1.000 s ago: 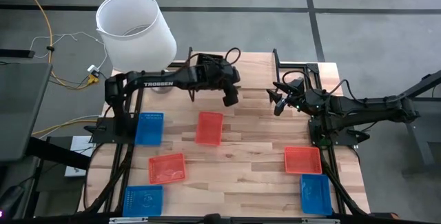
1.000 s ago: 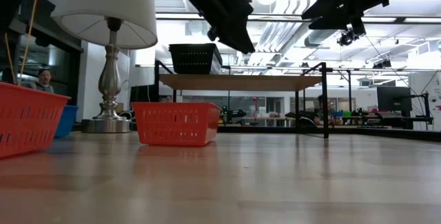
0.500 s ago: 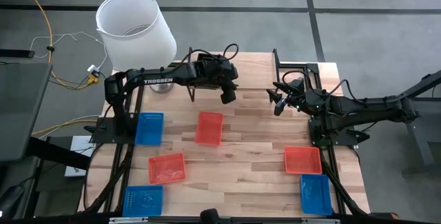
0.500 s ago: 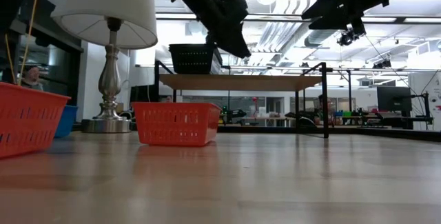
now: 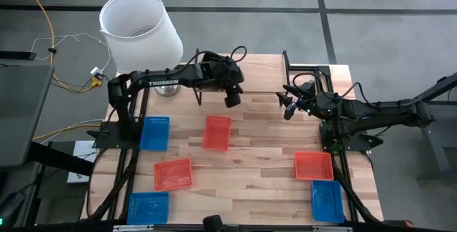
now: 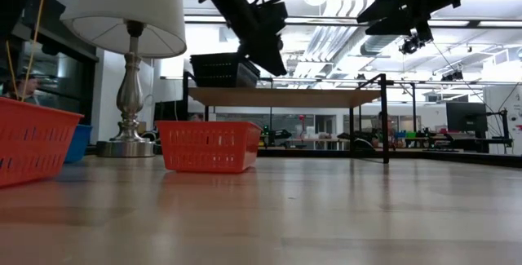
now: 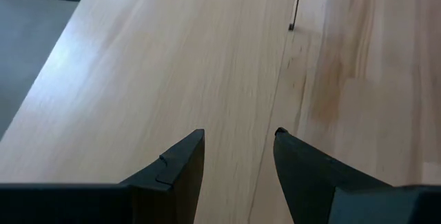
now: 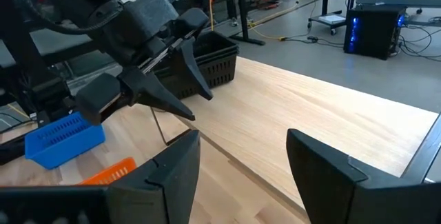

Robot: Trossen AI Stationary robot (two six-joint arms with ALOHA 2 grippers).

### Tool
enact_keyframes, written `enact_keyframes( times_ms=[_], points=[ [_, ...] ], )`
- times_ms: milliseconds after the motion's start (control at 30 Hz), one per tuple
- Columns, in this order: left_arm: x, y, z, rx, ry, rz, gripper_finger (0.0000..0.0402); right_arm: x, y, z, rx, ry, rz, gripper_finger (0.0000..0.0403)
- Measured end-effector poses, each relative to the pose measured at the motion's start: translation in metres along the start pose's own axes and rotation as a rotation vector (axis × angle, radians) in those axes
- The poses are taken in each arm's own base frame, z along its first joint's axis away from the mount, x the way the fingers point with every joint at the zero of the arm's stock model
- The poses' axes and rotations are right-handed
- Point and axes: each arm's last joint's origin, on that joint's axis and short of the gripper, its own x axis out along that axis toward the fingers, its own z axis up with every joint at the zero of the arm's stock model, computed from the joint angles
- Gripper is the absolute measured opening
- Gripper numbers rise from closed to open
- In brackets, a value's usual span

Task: Stack baskets on shelf by color
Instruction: Adjust the stacked black bins on the shelf

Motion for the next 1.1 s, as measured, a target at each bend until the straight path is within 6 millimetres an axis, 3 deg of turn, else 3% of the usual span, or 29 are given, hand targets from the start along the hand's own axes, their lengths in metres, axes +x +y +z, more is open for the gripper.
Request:
enact_keyframes(
  times_ms=[700,1100],
  points=[
    [-0.004,0.008,-0.008,0.032,0.104,0.149,0.0161,0.0,0.0,0.0,0.007,0.0,0.0,0.0204],
    [-0.04,0.016,0.002,-0.001,0.003,0.175,0.0161,0.0,0.0,0.0,0.008,0.0,0.0,0.0204]
  ],
)
